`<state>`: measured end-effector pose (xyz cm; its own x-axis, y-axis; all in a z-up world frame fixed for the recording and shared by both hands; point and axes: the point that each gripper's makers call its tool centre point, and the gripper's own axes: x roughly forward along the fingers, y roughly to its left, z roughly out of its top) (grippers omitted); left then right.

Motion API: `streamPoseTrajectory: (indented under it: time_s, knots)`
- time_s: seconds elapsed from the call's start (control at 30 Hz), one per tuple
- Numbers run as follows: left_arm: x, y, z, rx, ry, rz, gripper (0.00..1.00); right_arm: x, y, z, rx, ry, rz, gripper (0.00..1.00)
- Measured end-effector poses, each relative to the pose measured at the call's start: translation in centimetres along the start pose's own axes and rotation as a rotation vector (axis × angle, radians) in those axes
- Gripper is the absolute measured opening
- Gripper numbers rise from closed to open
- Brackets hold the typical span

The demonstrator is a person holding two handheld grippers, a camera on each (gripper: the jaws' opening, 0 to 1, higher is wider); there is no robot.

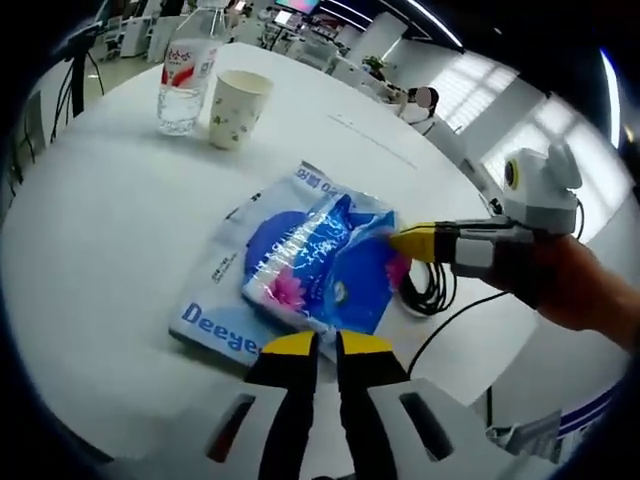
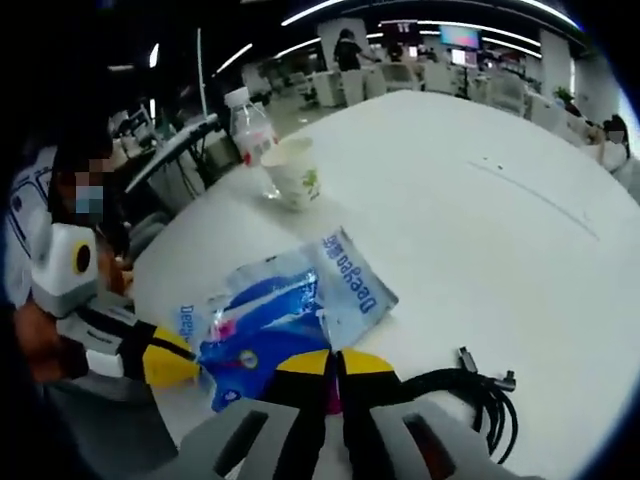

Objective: Arrange the tabletop items into an orderly group along one side of the table until the central work area is clear of visible clutter.

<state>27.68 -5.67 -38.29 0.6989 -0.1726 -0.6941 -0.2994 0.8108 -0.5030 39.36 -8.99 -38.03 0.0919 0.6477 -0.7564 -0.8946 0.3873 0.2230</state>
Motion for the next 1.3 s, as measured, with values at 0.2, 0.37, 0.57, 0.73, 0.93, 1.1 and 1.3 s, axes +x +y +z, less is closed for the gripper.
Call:
streamPoseTrajectory:
  time_s: [0.2, 0.37, 0.57, 0.73, 0.93, 1.1, 1.3]
  knots:
    - [-0.4, 0.1, 0.0, 0.01, 0.001, -0.003, 0.03, -1.0, 0.4, -0.9, 0.035, -0.018, -0.013, 0.0]
    - [-1.1, 0.0, 0.0, 0.02, -0.003, -0.005, 0.02, -2.1, 1.4, -2.2, 0.058, -0.03, -0.026, 0.0]
    - [-1.2, 0.1, 0.3, 0.032, -0.01, -0.01, 0.02, -3.2, 1.5, -3.0, 0.101, -0.052, -0.044, 0.0]
    - [-1.3, 0.0, 0.3, 0.049, -0.008, -0.015, 0.01, -3.9, 1.7, -3.9, 0.141, -0.07, -0.061, 0.0]
    - [-1.4, -0.5, 0.0, 0.067, 0.002, -0.026, 0.01, -5.0, 2.0, -5.2, 0.188, -0.085, -0.08, 0.0]
    - [-1.2, -0.7, -0.4, 0.091, 0.017, -0.032, 0.01, -5.8, 2.7, -6.7, 0.241, -0.097, -0.097, 0.0]
    - [-0.6, -0.8, -0.9, 0.168, 0.043, -0.035, 0.01, -6.2, 2.8, -8.2, 0.341, -0.108, -0.123, 0.0]
